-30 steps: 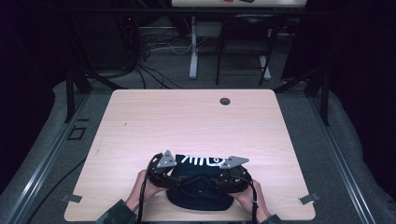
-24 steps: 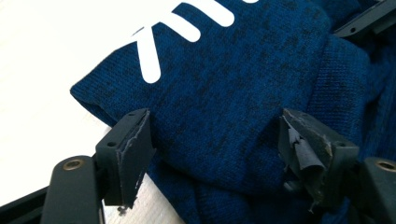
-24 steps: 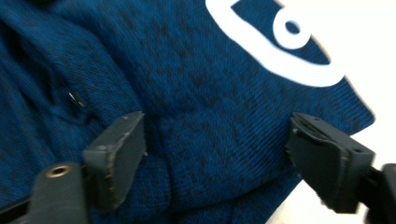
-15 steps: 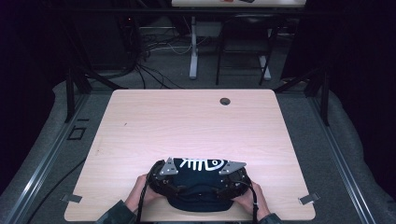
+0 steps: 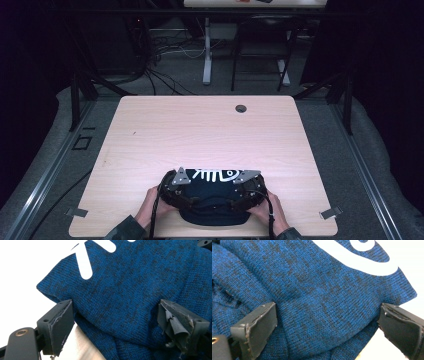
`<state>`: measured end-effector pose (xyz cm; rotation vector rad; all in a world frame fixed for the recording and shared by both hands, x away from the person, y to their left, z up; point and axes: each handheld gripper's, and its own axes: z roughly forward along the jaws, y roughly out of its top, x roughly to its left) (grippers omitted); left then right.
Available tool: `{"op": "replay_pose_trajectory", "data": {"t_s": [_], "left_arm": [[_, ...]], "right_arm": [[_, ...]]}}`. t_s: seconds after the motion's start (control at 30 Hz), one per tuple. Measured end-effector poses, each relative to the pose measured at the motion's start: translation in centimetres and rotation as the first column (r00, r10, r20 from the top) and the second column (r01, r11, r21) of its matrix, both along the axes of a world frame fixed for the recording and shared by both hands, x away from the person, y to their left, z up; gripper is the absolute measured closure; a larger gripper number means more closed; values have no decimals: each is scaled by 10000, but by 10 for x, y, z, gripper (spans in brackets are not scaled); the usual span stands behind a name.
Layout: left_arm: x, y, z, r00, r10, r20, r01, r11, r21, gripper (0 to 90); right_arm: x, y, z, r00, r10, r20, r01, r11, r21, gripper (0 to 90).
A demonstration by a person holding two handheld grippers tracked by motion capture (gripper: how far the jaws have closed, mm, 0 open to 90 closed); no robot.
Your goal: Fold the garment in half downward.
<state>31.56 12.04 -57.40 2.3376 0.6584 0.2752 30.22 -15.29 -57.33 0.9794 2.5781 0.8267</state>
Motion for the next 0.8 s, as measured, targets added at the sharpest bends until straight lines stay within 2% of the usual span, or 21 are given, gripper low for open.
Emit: {"op": "replay_pose_trajectory", "data": {"t_s": [0.13,0.47,0.63,0.73,0.8], "left_arm": [[7,0,-1,10000,31,-39,-32,10000,-74,143],[14,0,-2,9999,105,-72,-107,9997,-219,146],[21,0,-3,9996,250,-101,-253,9991,-344,149],[22,0,-4,9995,280,-153,-285,9989,-370,149],[23,1,-4,9995,289,-159,-296,9986,-427,147]], "right_arm": [[3,-1,0,9999,-162,16,162,9999,1,26],[8,-2,0,9996,-299,-23,299,9995,60,25],[11,-2,1,9989,-457,89,459,9989,-137,25],[13,-2,0,9984,-560,125,561,9984,-77,19],[13,-2,0,9986,-486,209,489,9987,-153,0]]}}
